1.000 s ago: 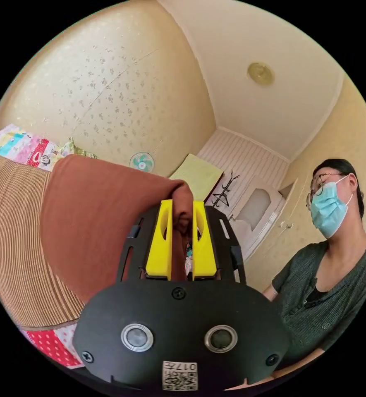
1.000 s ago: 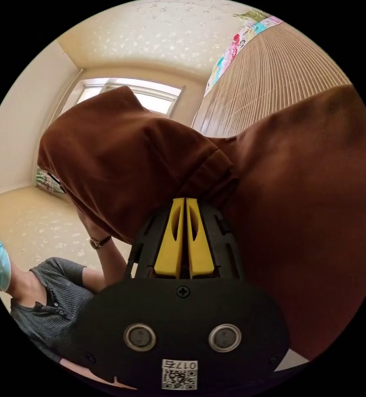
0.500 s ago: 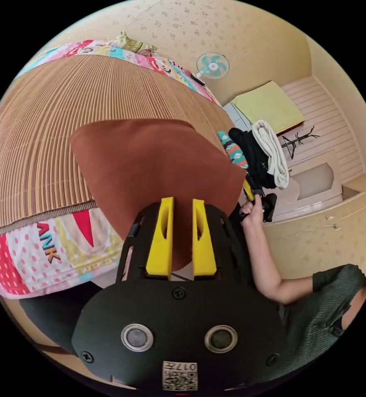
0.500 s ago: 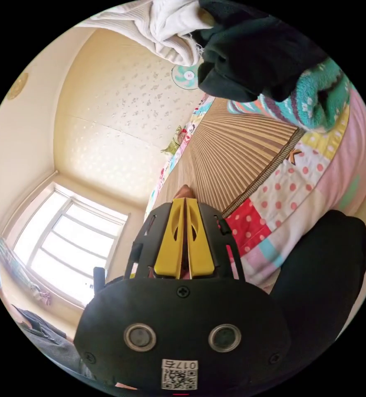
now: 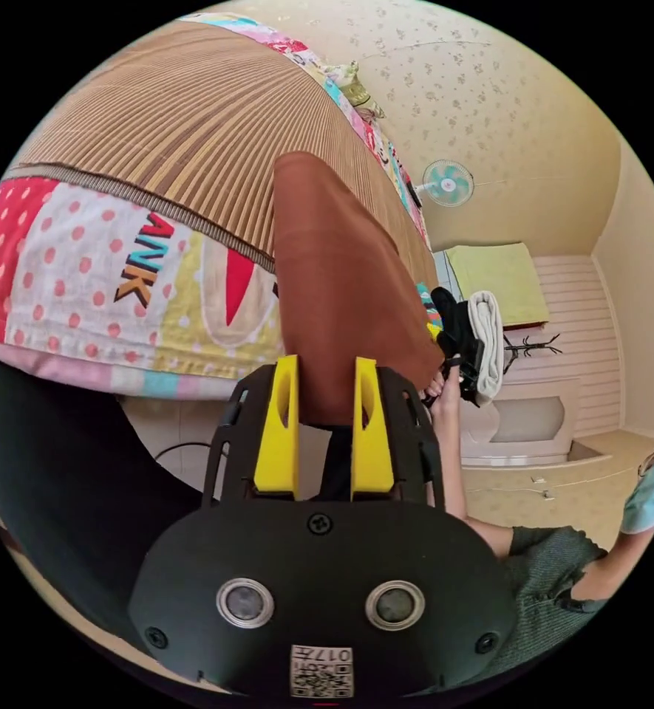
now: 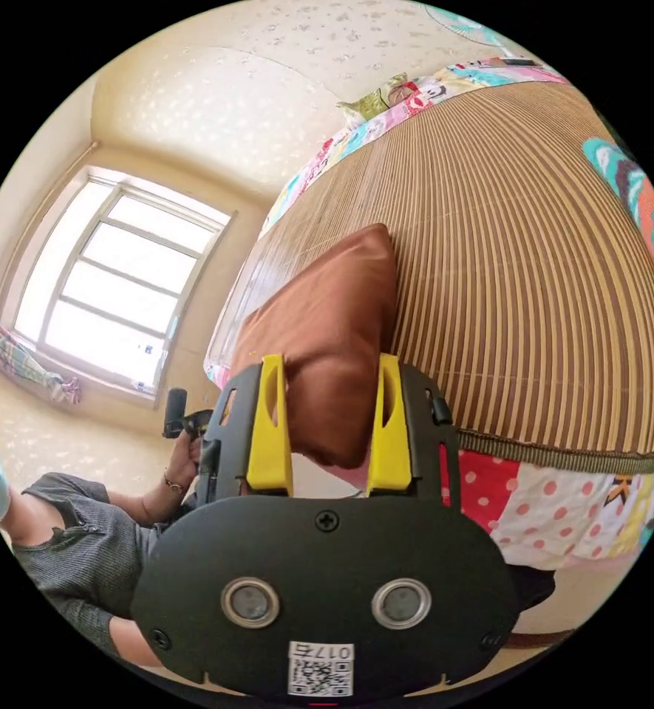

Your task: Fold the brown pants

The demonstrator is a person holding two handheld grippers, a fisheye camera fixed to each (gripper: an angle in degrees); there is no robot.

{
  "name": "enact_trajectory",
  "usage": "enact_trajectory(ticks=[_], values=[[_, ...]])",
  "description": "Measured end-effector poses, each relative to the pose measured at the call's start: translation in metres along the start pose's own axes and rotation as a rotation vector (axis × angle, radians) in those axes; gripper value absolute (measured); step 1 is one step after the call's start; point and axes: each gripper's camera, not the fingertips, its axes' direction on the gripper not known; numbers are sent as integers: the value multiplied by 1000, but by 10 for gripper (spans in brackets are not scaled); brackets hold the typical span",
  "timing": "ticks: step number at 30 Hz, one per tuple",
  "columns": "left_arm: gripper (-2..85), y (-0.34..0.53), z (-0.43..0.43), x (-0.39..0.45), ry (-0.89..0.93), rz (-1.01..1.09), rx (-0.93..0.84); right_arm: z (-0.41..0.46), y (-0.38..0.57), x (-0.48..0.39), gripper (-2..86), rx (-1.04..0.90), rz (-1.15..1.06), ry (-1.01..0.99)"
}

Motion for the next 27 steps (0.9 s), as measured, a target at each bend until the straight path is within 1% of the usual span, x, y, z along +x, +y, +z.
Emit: enact_trajectory(ticks=[3, 6, 7, 8, 9, 11, 13, 14, 15, 16, 17, 20, 21, 23, 24, 25, 26, 27], values=[[57, -39, -11, 13, -59, 54, -12, 9, 4, -11, 137, -110, -25, 45], [33, -89, -41, 36, -112, 130, 92, 25, 16, -28, 122, -213, -29, 23], [11, -112, -53, 45, -138, 175, 147, 39, 22, -38, 119, -265, -41, -7], [12, -131, -71, 48, -127, 188, 244, 47, 25, -44, 118, -294, -49, -27], [12, -137, -82, 49, -93, 187, 298, 67, 31, -57, 117, -358, -72, -60], [65, -152, -120, 47, 35, 161, 454, 96, 42, -78, 120, -451, -120, -84], [117, -153, -132, 47, 0, 117, 493, 124, 57, -102, 125, -570, -194, -112], [149, -150, -129, 48, -47, 97, 471, 126, 59, -105, 125, -583, -201, -119], [155, -147, -124, 48, -67, 94, 446, 125, 61, -107, 124, -586, -193, -132], [167, -141, -110, 45, -88, 95, 375, 119, 60, -105, 122, -579, -175, -144], [177, -132, -93, 40, -83, 94, 294, 114, 58, -103, 119, -573, -168, -153], [187, -92, -51, 26, -35, 55, 158, 79, 42, -86, 102, -533, -136, -208], [187, -82, -43, 25, -25, 48, 143, 62, 34, -79, 92, -499, -144, -218], [189, -48, -6, 28, 22, 48, 29, 33, 19, -65, 85, -373, -150, -219], [190, -43, 3, 29, 43, 48, -4, 13, 8, -55, 88, -296, -131, -246], [193, -35, 17, 30, 101, 40, -38, -5, -3, -47, 99, -231, -135, -272], [194, -32, 25, 29, 152, 19, -40, -12, -9, -45, 106, -197, -144, -264], [194, -33, 28, 29, 169, 9, -40, -22, -22, -41, 120, -142, -163, -195]])
